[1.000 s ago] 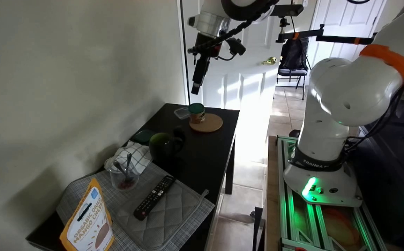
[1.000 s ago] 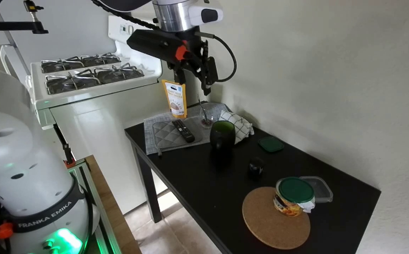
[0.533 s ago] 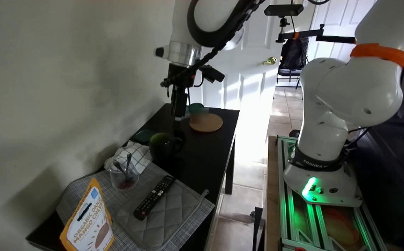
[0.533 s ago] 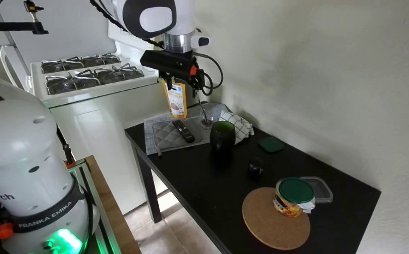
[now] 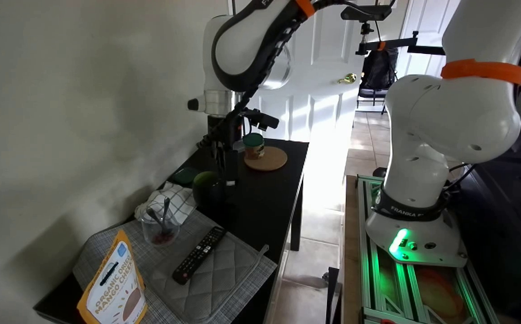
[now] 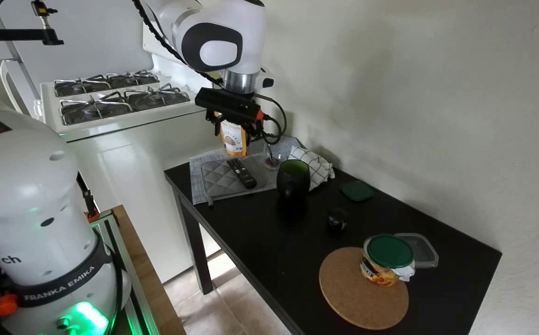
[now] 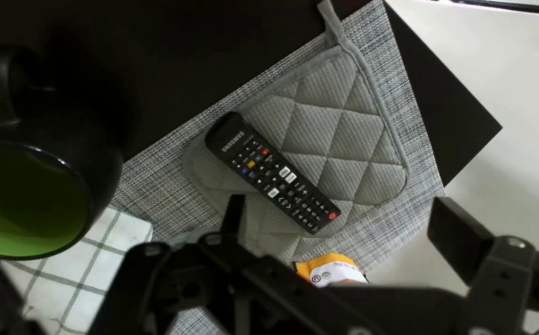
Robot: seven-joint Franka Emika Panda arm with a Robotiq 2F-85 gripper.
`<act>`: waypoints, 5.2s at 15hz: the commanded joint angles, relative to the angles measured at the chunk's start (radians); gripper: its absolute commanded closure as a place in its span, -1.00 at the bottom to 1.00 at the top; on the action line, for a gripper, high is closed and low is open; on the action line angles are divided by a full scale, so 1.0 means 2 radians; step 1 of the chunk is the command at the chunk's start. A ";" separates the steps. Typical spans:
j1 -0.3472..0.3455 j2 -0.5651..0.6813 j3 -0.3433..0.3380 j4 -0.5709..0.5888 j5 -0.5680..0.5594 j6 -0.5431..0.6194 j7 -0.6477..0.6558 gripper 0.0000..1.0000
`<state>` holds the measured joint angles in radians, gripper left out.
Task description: Put the black remote control in the black mug.
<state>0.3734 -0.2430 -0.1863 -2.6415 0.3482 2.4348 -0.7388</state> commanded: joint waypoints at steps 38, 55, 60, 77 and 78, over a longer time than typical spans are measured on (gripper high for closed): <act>-0.212 0.298 0.266 0.090 -0.170 0.189 -0.065 0.54; -0.173 -0.085 0.162 -0.072 -0.159 -0.136 -0.052 0.54; -0.183 -0.178 0.113 -0.053 -0.199 -0.213 0.049 0.54; -0.034 -0.024 -0.013 -0.057 -0.096 0.308 0.147 0.54; 0.004 0.002 -0.028 -0.058 -0.055 0.351 0.121 0.54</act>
<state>0.1842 -0.3637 -0.1465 -2.7572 0.0637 2.9405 -0.3883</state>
